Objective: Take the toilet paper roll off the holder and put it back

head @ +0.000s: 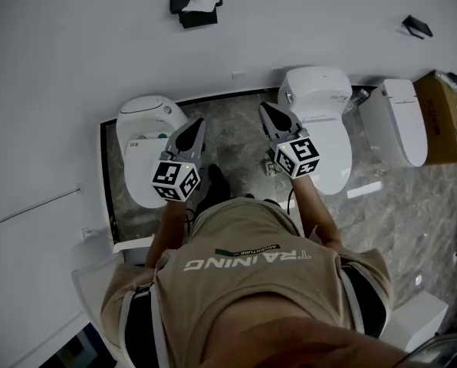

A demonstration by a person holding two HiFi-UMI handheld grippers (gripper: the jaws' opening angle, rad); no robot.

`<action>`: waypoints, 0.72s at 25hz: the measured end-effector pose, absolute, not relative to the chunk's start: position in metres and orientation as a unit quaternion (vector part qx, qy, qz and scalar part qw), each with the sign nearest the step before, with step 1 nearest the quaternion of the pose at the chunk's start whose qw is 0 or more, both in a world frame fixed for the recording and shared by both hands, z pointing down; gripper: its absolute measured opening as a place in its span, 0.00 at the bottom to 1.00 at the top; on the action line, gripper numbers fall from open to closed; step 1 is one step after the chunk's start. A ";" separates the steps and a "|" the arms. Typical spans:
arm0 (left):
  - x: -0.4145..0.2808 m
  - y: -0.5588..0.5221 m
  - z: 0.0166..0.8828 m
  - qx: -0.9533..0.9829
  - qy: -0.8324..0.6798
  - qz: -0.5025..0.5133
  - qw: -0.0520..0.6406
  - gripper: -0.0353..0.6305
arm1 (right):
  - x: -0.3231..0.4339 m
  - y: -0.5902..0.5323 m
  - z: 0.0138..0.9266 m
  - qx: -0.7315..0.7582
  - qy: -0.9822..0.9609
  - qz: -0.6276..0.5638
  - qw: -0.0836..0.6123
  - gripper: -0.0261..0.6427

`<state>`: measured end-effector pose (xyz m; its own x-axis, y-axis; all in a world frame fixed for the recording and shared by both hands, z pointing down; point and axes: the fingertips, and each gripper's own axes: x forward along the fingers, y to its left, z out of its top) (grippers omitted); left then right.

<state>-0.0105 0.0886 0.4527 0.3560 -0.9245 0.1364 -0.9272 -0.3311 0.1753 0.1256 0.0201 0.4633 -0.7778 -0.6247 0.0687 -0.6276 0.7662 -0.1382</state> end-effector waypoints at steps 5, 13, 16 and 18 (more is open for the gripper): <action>-0.009 0.126 0.448 0.802 -0.588 0.026 0.105 0.05 | 0.142 0.054 0.460 0.330 -0.940 0.079 -0.008 0.06; -0.020 0.156 0.444 0.797 -0.596 0.028 0.093 0.05 | 0.137 0.081 0.446 0.342 -0.937 0.065 -0.023 0.06; -0.024 0.166 0.437 0.805 -0.587 0.025 0.083 0.05 | 0.127 0.093 0.435 0.339 -0.939 0.053 -0.028 0.06; -0.033 0.174 0.434 0.807 -0.585 0.023 0.078 0.05 | 0.116 0.102 0.428 0.336 -0.940 0.042 -0.030 0.06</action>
